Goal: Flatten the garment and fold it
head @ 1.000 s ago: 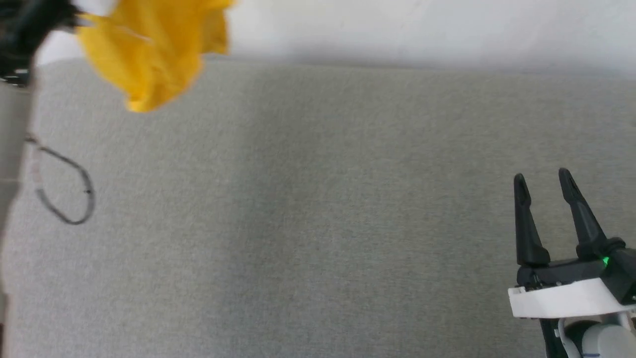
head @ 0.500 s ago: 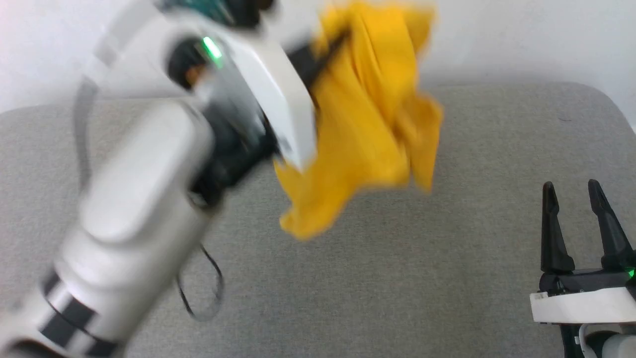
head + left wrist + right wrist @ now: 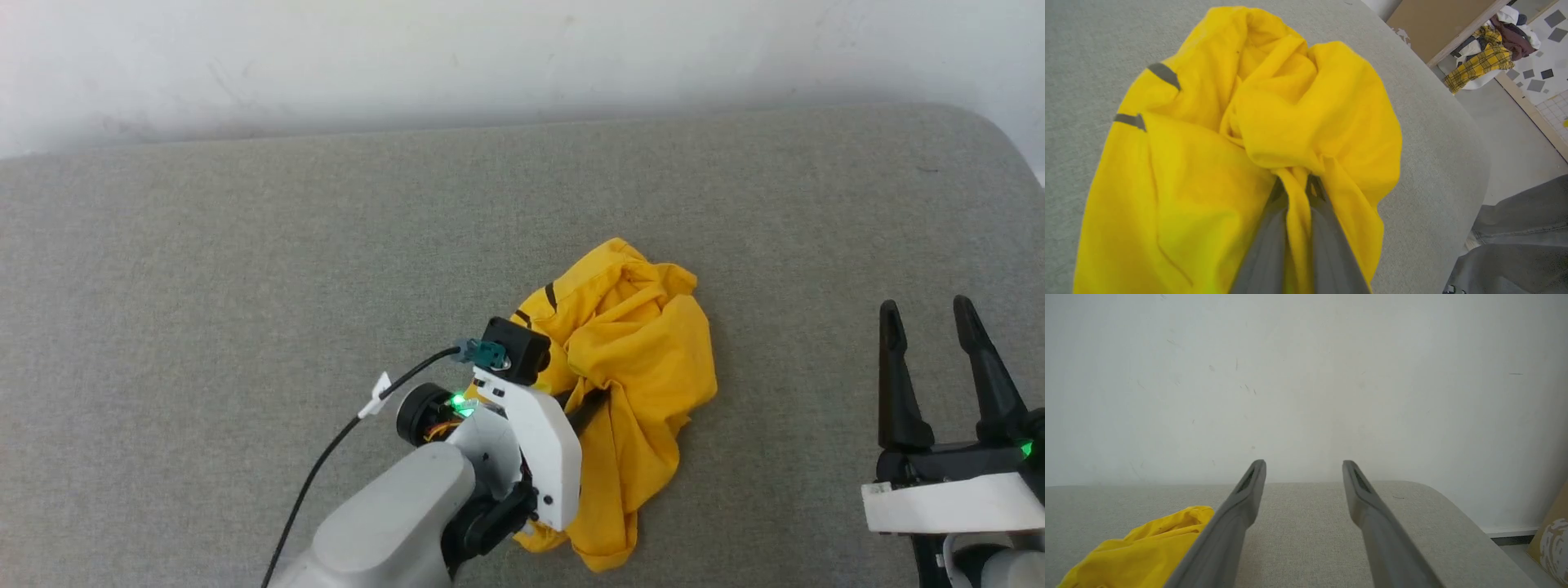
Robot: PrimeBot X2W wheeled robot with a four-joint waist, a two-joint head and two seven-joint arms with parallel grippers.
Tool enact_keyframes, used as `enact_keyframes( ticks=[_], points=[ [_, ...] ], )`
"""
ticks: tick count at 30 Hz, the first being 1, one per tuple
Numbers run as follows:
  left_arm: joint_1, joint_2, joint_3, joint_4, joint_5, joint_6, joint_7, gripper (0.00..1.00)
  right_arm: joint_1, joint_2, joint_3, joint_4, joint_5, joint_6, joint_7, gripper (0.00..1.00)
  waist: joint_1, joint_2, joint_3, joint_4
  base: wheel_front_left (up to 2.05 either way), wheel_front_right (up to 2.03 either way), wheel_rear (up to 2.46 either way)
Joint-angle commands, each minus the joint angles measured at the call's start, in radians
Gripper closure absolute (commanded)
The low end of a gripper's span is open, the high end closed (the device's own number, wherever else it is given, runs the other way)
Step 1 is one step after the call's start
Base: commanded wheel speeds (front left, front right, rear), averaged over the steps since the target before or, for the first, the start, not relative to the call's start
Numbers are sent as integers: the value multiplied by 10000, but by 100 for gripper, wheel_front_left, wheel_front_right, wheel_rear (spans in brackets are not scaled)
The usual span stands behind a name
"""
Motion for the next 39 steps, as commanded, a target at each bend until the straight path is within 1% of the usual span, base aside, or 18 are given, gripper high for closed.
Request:
enact_keyframes(
  ticks=[1, 2, 3, 6, 8, 10, 13, 17, 18, 20, 22, 25, 27, 29, 31, 34, 39],
  points=[
    [28, -103, 102, 116, -108, -19, -195, 100, -59, 9, 4, 3, 45, -9, -46, 0, -1, 0, 39, 33, 0, 0, 0],
    [20, -210, 174, 240, -158, -49, -368, 31, -70, 9, -22, 21, 48, -9, -49, 0, -1, 0, 38, 80, 0, 0, 0],
    [-11, -299, 260, 315, -196, -66, -540, 0, -74, 9, -50, 40, 47, -9, -51, 0, -1, 0, 21, 132, 0, 0, 0],
    [-83, -424, 628, 225, -379, -154, -1087, 0, -42, 9, -79, 88, 34, -9, -36, 0, -1, 0, -93, 272, 0, 0, 0],
    [-67, -334, 933, -69, -469, -155, -1478, 0, -23, 9, -59, 109, 32, -9, -6, 0, -1, 0, -204, 338, 0, 0, 0],
    [35, -127, 1279, -499, -546, -58, -1844, 0, -3, 9, -51, 115, 36, -9, 18, 0, -1, 0, -323, 392, 0, 0, 0],
    [355, 398, 1889, -1357, -463, 278, -2603, 0, 56, 9, -55, 130, 39, -9, 63, 0, -1, 0, -499, 438, 0, 0, 0],
    [1173, 1329, 2708, -2547, 136, 945, -4083, 0, 219, 9, -66, 108, 93, -9, 87, 0, -1, 0, -654, 442, 0, 0, 0],
    [1455, 1532, 2890, -2858, 278, 1038, -4357, 0, 277, 9, -75, 113, 124, -9, 86, 0, -1, 0, -673, 437, 0, 0, 0],
    [2155, 1831, 3370, -3483, 479, 1163, -4689, 0, 402, 9, -76, 149, 177, -9, 79, 0, -1, 0, -700, 414, 0, 0, 0],
    [2976, 2005, 4005, -4069, 850, 1344, -4807, 0, 521, 9, -82, 178, 241, -9, 69, 0, -1, 0, -694, 394, 0, 0, 0],
    [4241, 1727, 5364, -4958, 1856, 1596, -4825, 0, 673, 9, -122, 241, 328, -9, 49, 0, -1, 0, -632, 411, 0, 0, 0],
    [5064, 1474, 6062, -5277, 2615, 1616, -4827, 0, 755, 9, -121, 305, 361, -9, 33, 0, -1, 0, -578, 410, 0, 0, 0],
    [5781, 1228, 6523, -5339, 3298, 1547, -4828, 0, 833, 9, -129, 390, 393, -9, 16, 0, -1, 0, -545, 423, 0, 0, 0],
    [6304, 908, 6772, -5352, 3862, 1415, -4829, 0, 925, 9, -146, 509, 440, -9, 0, 0, -1, 0, -528, 476, 0, 0, 0],
    [6735, 383, 7009, -5294, 4327, 1096, -4829, 0, 1009, 9, -140, 696, 572, -9, -23, 0, -1, 0, -511, 606, 0, 0, 0],
    [6690, -272, 7343, -5161, 4768, 475, -4830, 0, 681, 9, -52, 810, 887, -9, 125, 0, -1, 0, -456, 850, 0, 0, 0]
  ],
)
